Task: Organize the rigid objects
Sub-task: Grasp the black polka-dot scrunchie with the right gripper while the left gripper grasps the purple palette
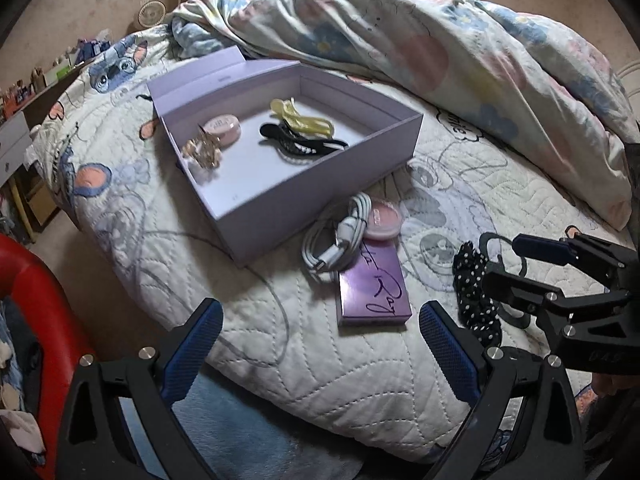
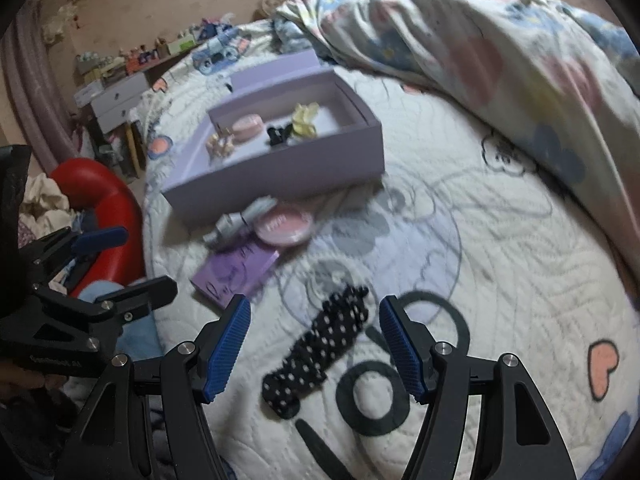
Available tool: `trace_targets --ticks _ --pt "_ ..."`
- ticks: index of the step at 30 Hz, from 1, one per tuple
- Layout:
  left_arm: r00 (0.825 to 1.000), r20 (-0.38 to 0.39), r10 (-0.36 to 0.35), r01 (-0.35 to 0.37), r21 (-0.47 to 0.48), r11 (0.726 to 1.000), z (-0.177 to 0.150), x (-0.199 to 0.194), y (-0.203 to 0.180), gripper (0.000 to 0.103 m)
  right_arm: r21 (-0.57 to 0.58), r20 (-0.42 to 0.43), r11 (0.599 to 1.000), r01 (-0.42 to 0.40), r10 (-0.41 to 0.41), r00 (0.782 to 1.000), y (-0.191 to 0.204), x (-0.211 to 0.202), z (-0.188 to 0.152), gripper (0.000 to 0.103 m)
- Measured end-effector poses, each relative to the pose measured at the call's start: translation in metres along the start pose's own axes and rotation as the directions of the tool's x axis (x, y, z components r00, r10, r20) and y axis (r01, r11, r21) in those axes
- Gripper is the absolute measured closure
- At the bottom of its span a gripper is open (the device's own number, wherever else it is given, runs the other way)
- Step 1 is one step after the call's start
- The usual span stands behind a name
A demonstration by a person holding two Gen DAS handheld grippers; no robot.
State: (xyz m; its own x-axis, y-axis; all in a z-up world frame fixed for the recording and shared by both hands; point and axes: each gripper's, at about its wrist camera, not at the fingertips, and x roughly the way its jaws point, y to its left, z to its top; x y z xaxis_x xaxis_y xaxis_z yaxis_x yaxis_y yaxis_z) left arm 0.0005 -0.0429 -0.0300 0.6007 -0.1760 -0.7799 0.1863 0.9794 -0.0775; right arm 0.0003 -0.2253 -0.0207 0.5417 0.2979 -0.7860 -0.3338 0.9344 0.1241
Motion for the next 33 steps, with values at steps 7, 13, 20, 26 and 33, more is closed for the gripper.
trace_targets --ticks 7,13,20,26,33 --pt "0.999 -0.036 -0.035 0.034 -0.019 0.999 -0.006 0.02 -0.002 0.003 0.059 -0.065 0.998 -0.01 0.014 0.998 -0.013 0.015 -0.015 0.036" --pt "0.997 -0.048 -0.054 0.053 -0.02 0.998 -0.004 0.033 -0.006 0.003 0.083 -0.09 0.996 -0.03 0.038 0.995 -0.017 0.024 -0.018 0.046" --pt "0.995 -0.056 -0.076 0.077 0.002 0.997 0.0 0.043 -0.016 0.01 0.069 -0.116 0.997 -0.026 0.034 0.993 -0.02 0.036 -0.02 0.054" --pt "0.997 -0.073 -0.037 0.039 0.032 0.999 0.002 0.056 -0.029 0.024 0.076 -0.12 0.996 -0.04 0.049 0.992 -0.03 0.034 -0.017 0.072" --pt "0.998 -0.06 -0.002 0.008 0.095 0.995 0.0 0.054 -0.043 0.051 0.072 -0.111 0.996 -0.045 0.053 0.992 -0.033 0.026 -0.021 0.08"
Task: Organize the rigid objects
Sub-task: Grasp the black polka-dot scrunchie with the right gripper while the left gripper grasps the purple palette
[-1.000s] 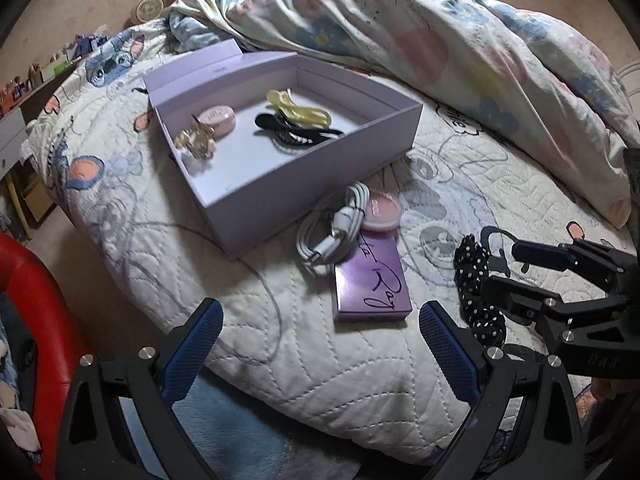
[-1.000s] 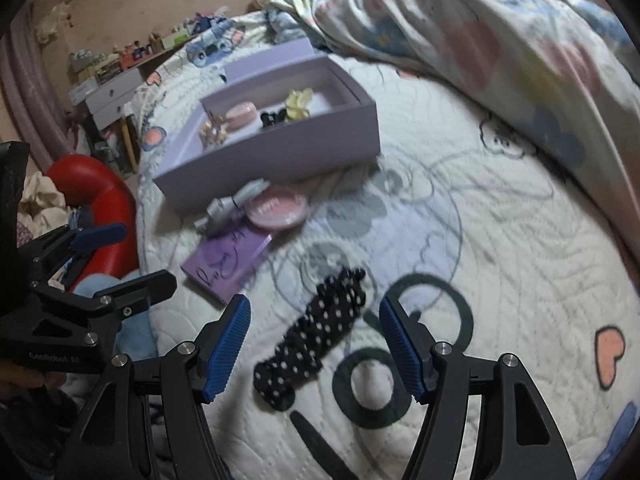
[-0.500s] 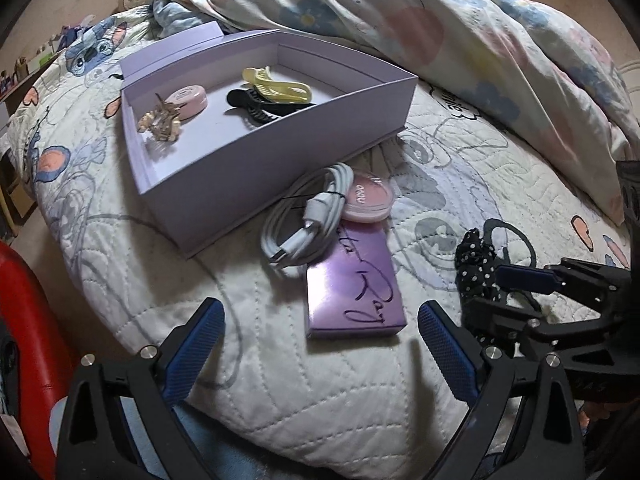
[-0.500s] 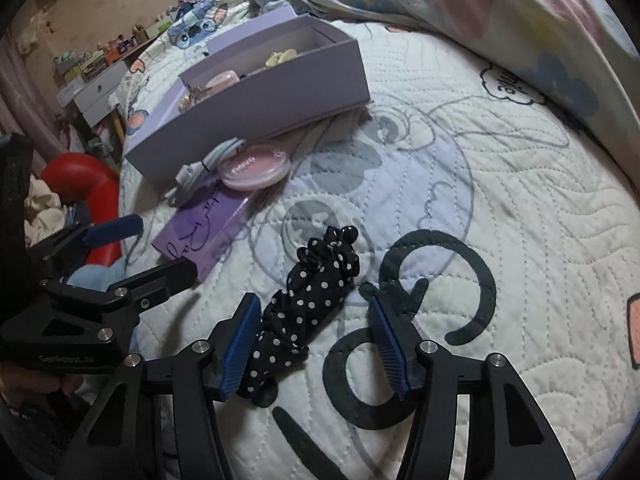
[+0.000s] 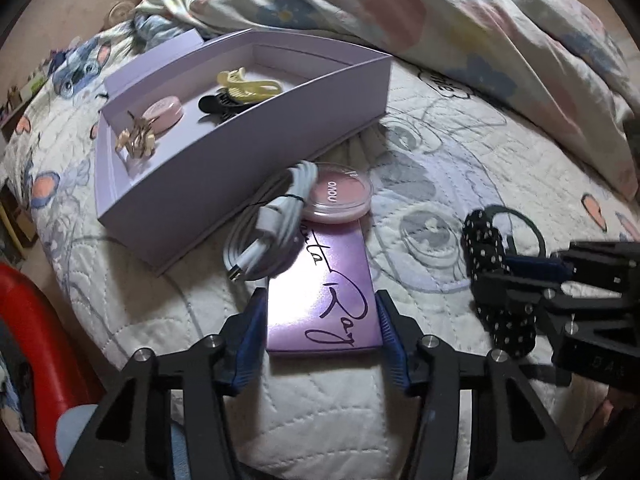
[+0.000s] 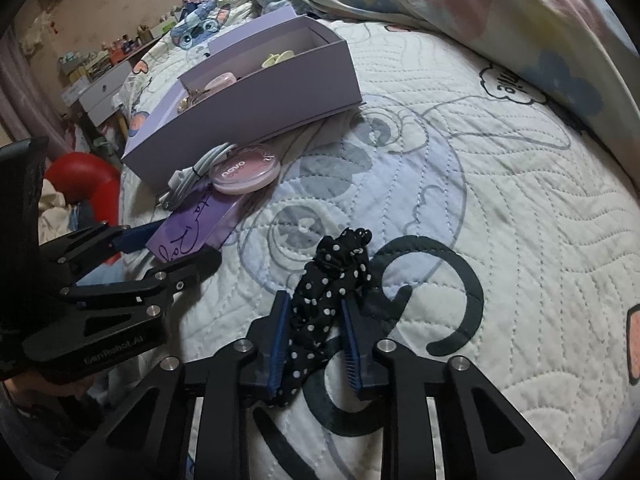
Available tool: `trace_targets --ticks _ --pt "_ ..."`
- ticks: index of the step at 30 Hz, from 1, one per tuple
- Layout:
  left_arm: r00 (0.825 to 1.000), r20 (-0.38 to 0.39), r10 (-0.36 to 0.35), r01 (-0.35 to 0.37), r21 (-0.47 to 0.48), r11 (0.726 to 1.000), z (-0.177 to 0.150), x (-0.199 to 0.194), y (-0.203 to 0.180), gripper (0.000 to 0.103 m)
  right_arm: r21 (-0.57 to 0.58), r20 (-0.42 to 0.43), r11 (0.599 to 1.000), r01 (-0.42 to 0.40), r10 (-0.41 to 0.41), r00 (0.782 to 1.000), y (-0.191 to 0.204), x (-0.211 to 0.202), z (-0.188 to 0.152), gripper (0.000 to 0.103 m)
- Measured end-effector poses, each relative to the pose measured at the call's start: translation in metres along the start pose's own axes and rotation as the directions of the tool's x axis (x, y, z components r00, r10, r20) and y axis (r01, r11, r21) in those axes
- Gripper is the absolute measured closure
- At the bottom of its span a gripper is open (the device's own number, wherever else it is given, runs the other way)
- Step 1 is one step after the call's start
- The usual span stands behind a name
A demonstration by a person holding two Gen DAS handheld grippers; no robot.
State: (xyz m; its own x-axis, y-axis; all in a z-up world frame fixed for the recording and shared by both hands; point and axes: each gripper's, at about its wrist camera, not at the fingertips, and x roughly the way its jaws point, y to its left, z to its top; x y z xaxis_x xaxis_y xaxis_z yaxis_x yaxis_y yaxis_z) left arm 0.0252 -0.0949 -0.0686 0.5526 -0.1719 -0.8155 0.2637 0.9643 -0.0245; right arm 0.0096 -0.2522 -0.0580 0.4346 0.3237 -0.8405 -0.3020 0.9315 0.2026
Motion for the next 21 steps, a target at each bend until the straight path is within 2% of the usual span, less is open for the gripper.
trace_targets --ticks 7,21 --pt "0.998 0.002 -0.063 0.063 -0.033 0.997 -0.007 -0.012 0.004 0.051 0.0 0.015 1.0 0.013 -0.013 1.0 -0.002 -0.011 -0.006 0.083" --pt "0.992 -0.012 -0.125 0.125 0.013 0.992 -0.045 -0.046 -0.016 0.051 -0.017 0.007 1.0 0.013 -0.012 1.0 0.004 -0.036 -0.034 0.084"
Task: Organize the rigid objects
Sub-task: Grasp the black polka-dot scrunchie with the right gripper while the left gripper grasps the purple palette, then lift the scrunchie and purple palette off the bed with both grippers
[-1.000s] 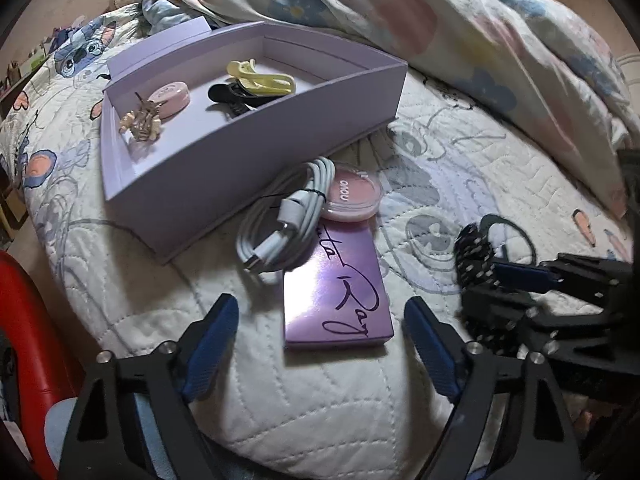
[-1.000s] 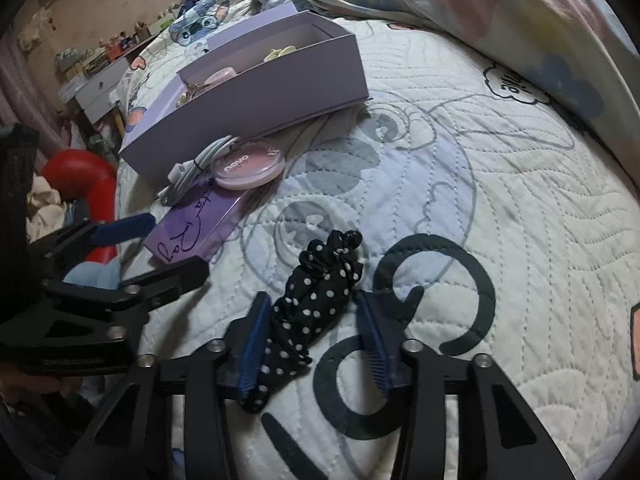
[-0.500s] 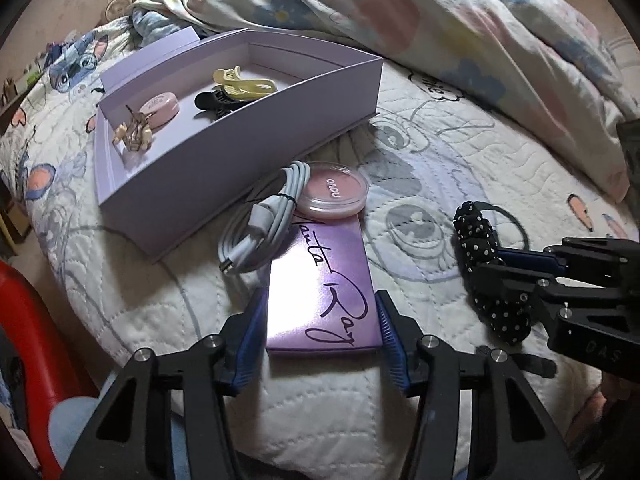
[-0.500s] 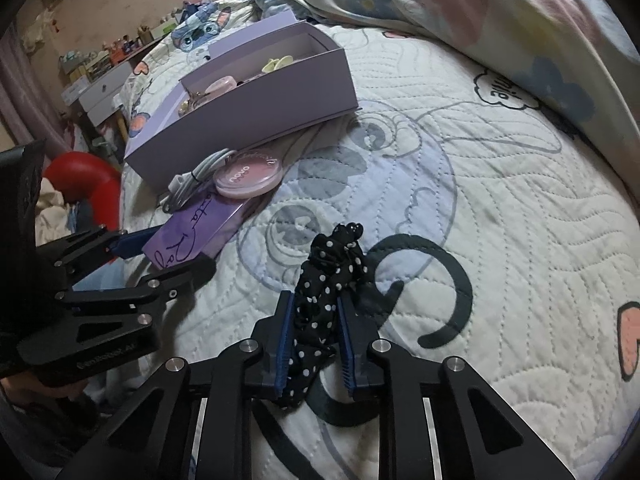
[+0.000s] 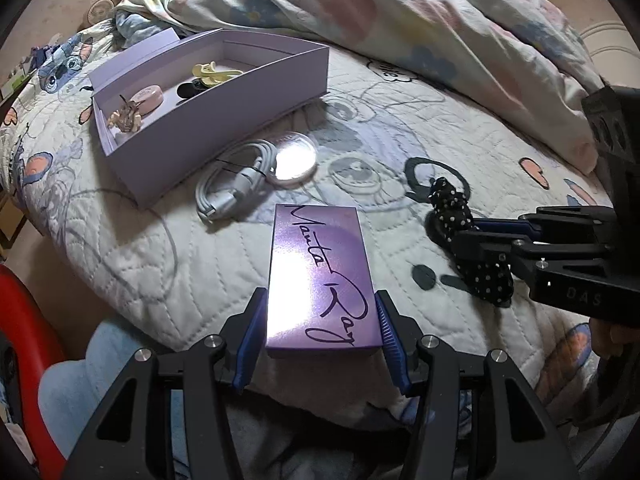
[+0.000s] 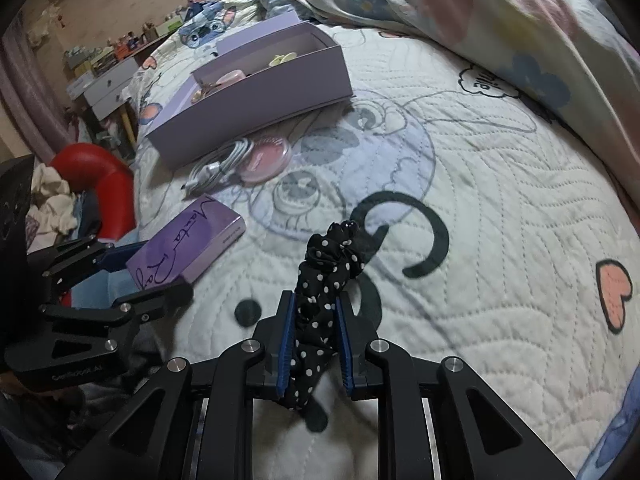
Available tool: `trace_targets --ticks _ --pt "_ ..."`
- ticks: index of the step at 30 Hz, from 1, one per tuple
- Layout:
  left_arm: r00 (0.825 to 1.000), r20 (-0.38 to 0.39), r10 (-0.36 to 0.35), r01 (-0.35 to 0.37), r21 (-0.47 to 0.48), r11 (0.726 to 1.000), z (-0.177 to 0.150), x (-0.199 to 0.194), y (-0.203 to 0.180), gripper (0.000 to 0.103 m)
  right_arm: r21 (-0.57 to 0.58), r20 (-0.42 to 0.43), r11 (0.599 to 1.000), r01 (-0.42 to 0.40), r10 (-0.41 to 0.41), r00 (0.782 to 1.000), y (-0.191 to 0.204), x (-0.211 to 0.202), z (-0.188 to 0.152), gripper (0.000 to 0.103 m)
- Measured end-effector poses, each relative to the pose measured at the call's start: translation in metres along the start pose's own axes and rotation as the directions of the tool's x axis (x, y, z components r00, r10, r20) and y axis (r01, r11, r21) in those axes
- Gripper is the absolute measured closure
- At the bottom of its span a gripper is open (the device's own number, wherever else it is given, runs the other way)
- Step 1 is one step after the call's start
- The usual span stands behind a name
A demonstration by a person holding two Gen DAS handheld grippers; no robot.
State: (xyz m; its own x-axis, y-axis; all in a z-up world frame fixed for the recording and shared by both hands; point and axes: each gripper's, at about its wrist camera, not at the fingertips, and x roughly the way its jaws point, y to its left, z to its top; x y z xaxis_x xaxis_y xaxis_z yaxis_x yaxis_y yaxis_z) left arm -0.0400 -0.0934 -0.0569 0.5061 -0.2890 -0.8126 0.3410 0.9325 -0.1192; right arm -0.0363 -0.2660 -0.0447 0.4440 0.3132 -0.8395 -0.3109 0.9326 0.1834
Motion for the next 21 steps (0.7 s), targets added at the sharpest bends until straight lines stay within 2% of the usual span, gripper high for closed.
trace_targets --ticks 6,12,17,21 --pt "1.0 -0.009 0.023 -0.023 -0.02 1.0 0.001 0.012 0.001 0.051 -0.02 0.005 0.999 0.025 -0.025 1.0 0.006 0.002 -0.006 0.082" --pt "0.998 0.031 0.063 -0.063 -0.001 0.998 0.005 0.018 0.001 0.051 -0.01 0.015 1.0 0.025 -0.024 1.0 0.009 0.009 -0.006 0.064" --pt "0.993 0.054 0.1 -0.103 0.046 0.994 0.009 0.025 -0.005 0.051 -0.011 0.048 0.999 0.051 -0.05 0.998 0.008 0.012 -0.007 0.063" --pt "0.993 0.055 0.102 -0.105 0.07 0.992 0.014 0.034 -0.006 0.05 0.0 0.069 0.999 0.054 -0.054 0.996 0.005 0.015 -0.008 0.063"
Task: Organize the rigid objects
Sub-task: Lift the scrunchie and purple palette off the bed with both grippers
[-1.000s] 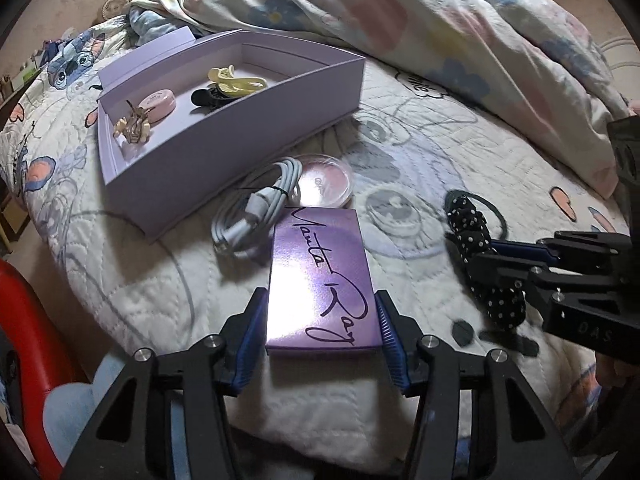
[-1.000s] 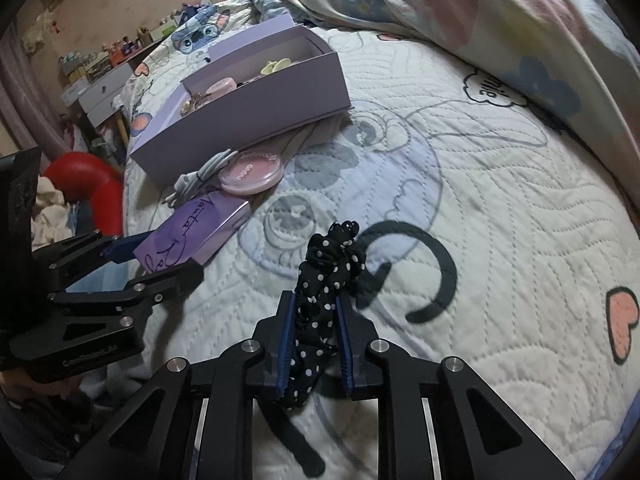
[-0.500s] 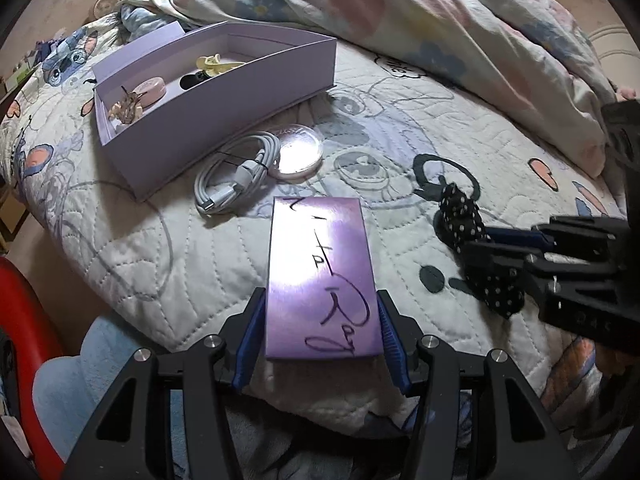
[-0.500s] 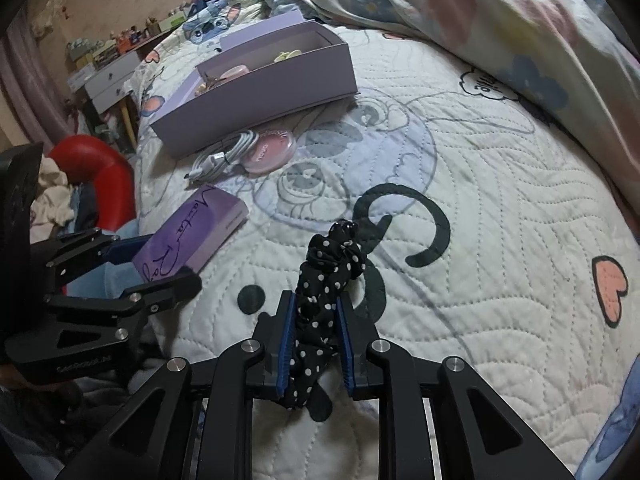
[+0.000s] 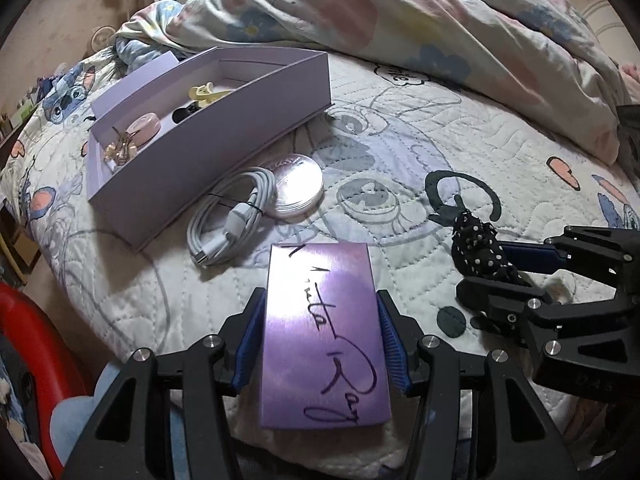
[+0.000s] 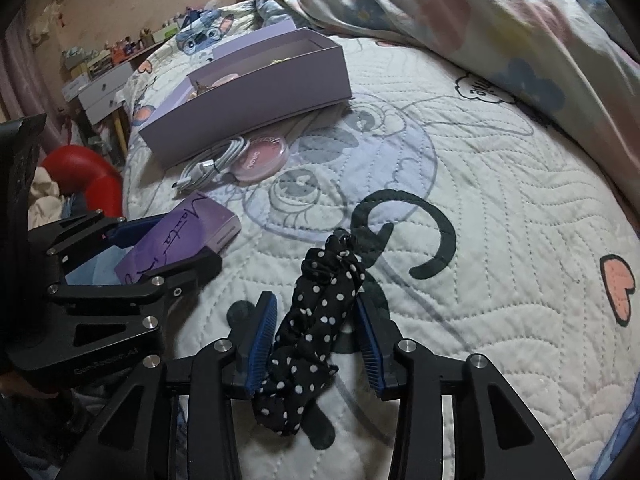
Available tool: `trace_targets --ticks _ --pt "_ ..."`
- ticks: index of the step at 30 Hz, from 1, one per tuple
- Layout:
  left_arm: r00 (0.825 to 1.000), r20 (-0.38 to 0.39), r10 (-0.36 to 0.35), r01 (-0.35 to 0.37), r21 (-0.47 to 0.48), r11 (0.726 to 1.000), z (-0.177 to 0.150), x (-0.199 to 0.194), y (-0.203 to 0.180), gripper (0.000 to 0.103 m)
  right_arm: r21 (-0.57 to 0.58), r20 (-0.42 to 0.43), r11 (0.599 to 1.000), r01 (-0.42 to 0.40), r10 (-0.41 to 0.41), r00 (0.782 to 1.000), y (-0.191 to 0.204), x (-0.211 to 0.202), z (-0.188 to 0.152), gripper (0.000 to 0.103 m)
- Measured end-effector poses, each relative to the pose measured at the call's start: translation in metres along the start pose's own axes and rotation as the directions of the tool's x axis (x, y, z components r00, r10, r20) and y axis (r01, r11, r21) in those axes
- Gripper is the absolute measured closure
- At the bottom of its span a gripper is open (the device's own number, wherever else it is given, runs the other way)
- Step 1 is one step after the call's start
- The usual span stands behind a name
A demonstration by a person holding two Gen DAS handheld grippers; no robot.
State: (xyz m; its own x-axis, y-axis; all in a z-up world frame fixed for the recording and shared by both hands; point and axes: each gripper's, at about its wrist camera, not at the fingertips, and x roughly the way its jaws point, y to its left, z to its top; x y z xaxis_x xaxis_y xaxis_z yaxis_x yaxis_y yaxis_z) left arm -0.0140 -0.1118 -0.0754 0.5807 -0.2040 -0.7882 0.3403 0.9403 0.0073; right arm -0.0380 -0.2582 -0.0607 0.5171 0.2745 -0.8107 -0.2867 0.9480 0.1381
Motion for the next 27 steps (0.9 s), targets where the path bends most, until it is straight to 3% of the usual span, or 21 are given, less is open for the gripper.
trace_targets --ticks 7,11,13,27 --pt "1.0 0.009 -0.012 0.012 -0.005 1.0 -0.001 -0.001 0.001 0.05 0.012 0.013 1.0 0.003 -0.003 1.0 -0.001 0.004 0.0 0.064" --pt "0.999 0.013 -0.032 0.032 -0.016 0.999 -0.001 -0.002 0.004 0.052 -0.008 0.015 1.0 0.017 -0.017 1.0 0.001 0.004 0.0 0.08" --pt "0.999 0.011 -0.037 0.037 -0.015 0.999 0.0 -0.004 0.004 0.052 -0.019 0.015 1.0 0.012 -0.011 1.0 0.001 0.004 0.0 0.084" --pt "0.998 0.028 -0.056 0.058 -0.068 0.996 -0.001 -0.023 0.018 0.052 -0.044 0.011 0.998 -0.049 0.05 0.999 0.018 -0.004 0.009 0.086"
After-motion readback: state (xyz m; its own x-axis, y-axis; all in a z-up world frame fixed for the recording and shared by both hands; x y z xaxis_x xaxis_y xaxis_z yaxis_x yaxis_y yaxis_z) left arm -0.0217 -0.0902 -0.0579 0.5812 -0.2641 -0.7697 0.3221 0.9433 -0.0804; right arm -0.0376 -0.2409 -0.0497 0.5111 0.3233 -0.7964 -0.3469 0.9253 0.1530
